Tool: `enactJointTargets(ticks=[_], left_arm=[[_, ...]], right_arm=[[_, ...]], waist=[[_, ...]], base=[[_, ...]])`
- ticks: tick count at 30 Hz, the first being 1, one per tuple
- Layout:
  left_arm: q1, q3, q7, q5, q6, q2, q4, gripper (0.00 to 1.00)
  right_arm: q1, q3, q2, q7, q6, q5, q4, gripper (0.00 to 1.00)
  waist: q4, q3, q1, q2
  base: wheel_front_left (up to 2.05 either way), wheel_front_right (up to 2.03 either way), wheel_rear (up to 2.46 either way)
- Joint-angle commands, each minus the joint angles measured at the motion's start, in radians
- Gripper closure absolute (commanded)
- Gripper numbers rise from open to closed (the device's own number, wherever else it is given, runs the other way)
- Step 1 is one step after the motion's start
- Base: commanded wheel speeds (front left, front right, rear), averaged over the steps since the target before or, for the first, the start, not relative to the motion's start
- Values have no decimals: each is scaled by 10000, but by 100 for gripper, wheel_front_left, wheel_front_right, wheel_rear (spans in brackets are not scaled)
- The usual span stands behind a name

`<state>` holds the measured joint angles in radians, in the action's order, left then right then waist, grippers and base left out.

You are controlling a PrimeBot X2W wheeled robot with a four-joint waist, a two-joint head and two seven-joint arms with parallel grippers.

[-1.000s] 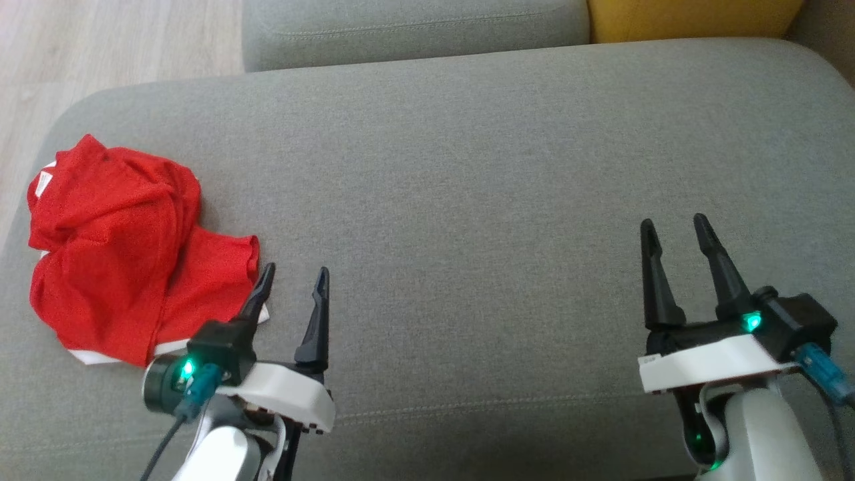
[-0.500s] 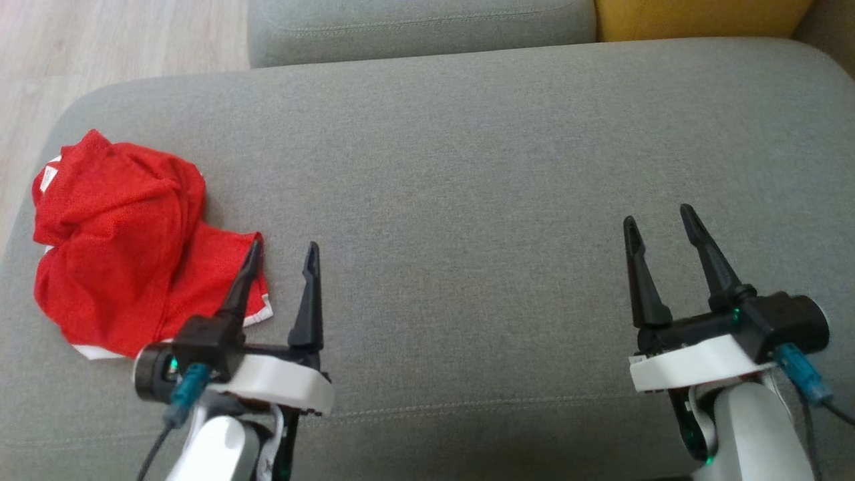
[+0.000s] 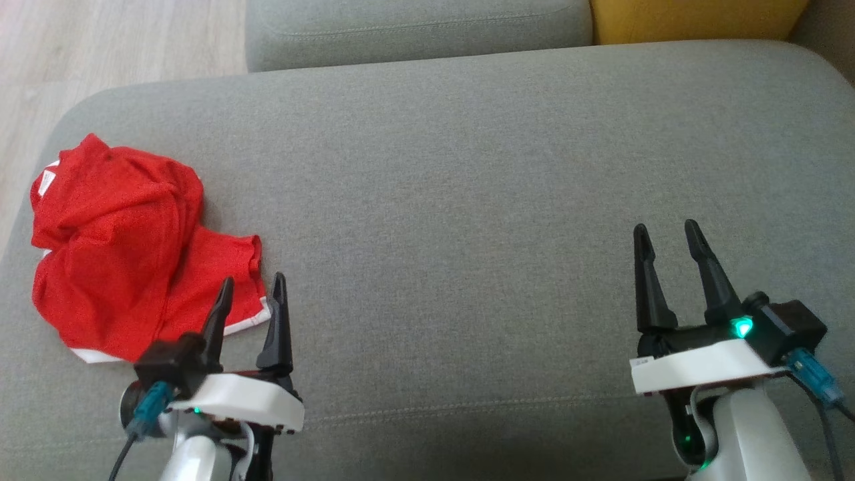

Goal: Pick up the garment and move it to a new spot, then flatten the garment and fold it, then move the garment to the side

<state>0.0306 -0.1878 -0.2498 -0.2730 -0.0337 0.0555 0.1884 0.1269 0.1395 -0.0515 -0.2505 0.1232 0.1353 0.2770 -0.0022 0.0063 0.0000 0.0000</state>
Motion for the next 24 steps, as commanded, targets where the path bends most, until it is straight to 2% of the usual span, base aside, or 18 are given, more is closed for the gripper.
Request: enactJointTargets(ticks=[1,5,14,19,24], left_arm=[[423,393,-120,13,32,-20,-280,0],[510,509,-120,35,158,-45,-228,0],[577,365,-120,-53,80,-51,-348,0],[621,412,-120,-46,-55,-51,-569,0],[643,565,-120,-94,-151,-52,-868,0]], right_arm=[[553,281,12,-113,75,27,-274,0],[591,271,12,-113,75,6,-176,0],[622,333,12,-113,75,-45,-168,0],[779,750,12,-113,75,-246,-126,0],[939,911,12,-113,75,-287,-59,0]], waist=[[-9,5,0,0],[-26,15,0,0],[231,101,0,0],[720,265,0,0],[1512,381,0,0]], base=[[0,0,0],[0,0,0],[0,0,0],[0,0,0],[0,0,0]])
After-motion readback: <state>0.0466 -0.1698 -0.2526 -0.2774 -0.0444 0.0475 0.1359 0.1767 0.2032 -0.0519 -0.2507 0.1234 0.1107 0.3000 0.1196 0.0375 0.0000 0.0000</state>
